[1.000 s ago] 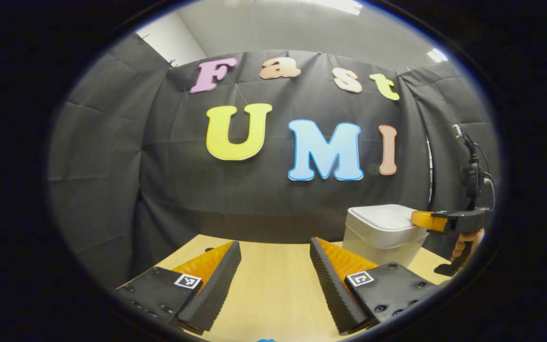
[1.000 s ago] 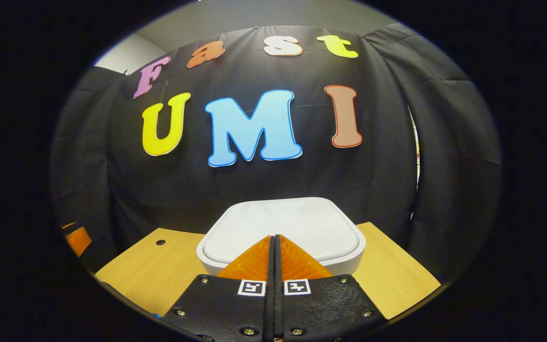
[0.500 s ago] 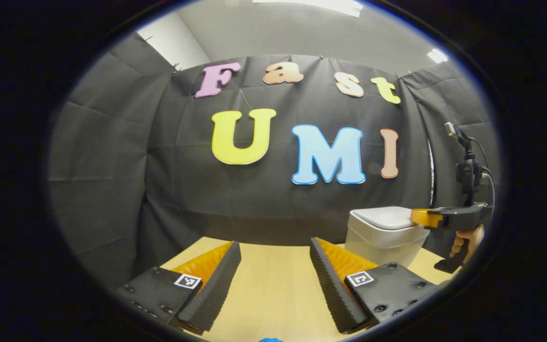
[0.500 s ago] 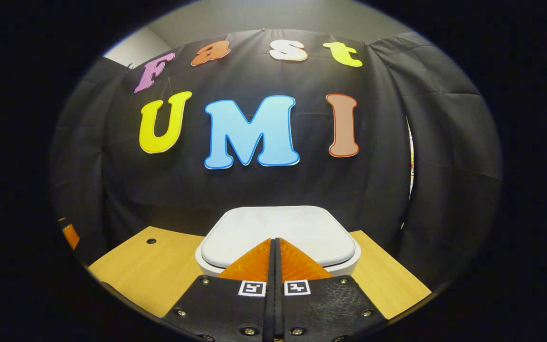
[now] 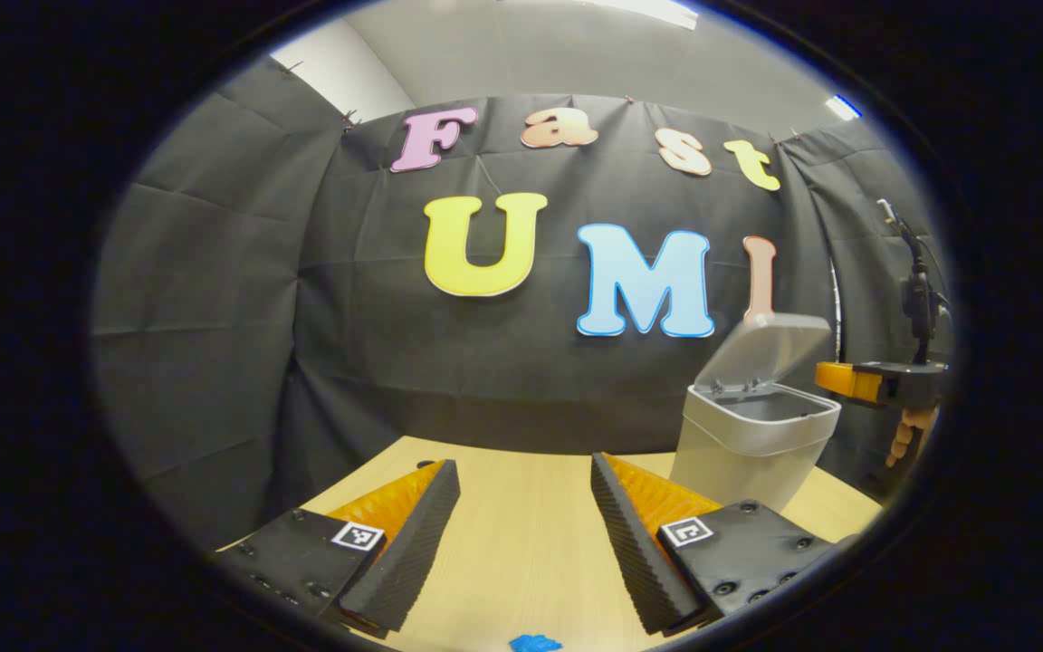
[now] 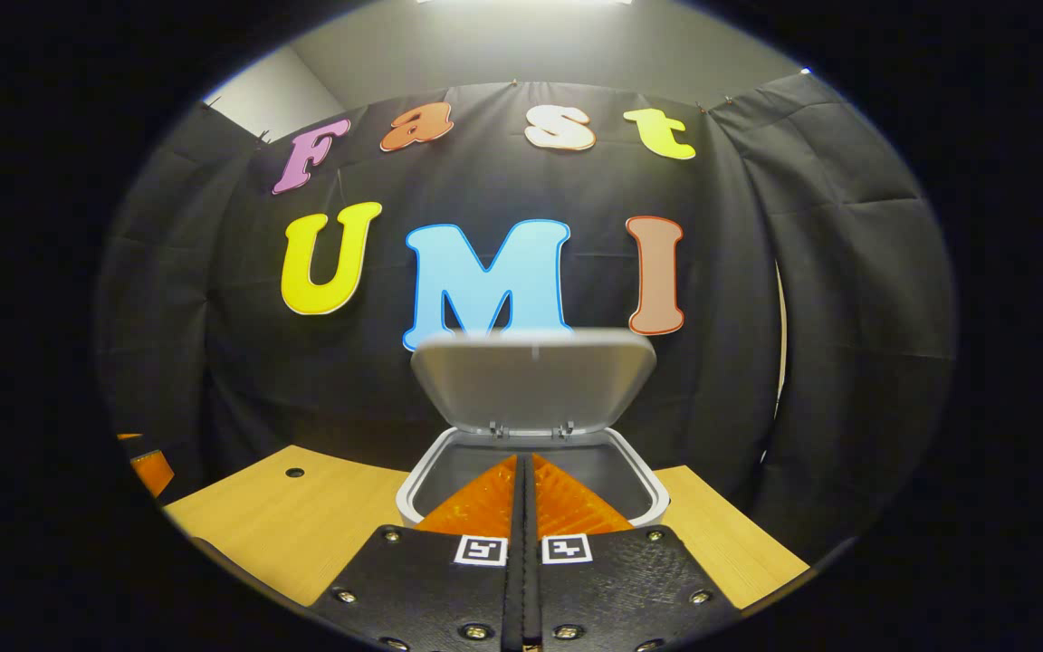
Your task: Press the lid of the desktop garbage bin to open it, pick up the crumpled paper on the desktop and throw it into the bin, then pick up the pop can on the desktop and drop it into the bin, and finally close the garbage bin lid.
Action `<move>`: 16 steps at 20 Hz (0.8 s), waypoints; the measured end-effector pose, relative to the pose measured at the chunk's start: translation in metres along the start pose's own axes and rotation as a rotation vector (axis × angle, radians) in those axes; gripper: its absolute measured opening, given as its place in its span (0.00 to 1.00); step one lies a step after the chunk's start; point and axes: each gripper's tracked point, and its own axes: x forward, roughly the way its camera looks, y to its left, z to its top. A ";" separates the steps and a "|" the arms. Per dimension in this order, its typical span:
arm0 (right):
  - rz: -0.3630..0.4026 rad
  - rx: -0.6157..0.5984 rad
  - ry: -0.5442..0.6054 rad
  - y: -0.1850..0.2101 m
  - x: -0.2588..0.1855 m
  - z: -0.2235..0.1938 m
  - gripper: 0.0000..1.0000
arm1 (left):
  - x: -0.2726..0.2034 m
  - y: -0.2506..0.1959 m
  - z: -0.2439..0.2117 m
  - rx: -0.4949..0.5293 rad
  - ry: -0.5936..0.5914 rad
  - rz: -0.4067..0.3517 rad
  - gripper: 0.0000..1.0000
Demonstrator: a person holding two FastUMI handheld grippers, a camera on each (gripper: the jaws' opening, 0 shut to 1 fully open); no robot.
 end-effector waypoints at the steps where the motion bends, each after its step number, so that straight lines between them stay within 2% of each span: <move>1: 0.011 0.000 -0.003 0.003 -0.003 0.000 0.00 | 0.000 0.000 -0.003 0.000 0.004 -0.001 0.96; 11: 0.047 -0.109 -0.025 0.025 -0.045 -0.009 0.00 | 0.001 0.008 -0.077 0.018 0.166 0.005 0.95; 16: 0.071 -0.077 -0.037 0.038 -0.050 -0.008 0.00 | -0.002 0.007 -0.106 0.018 0.241 -0.017 0.96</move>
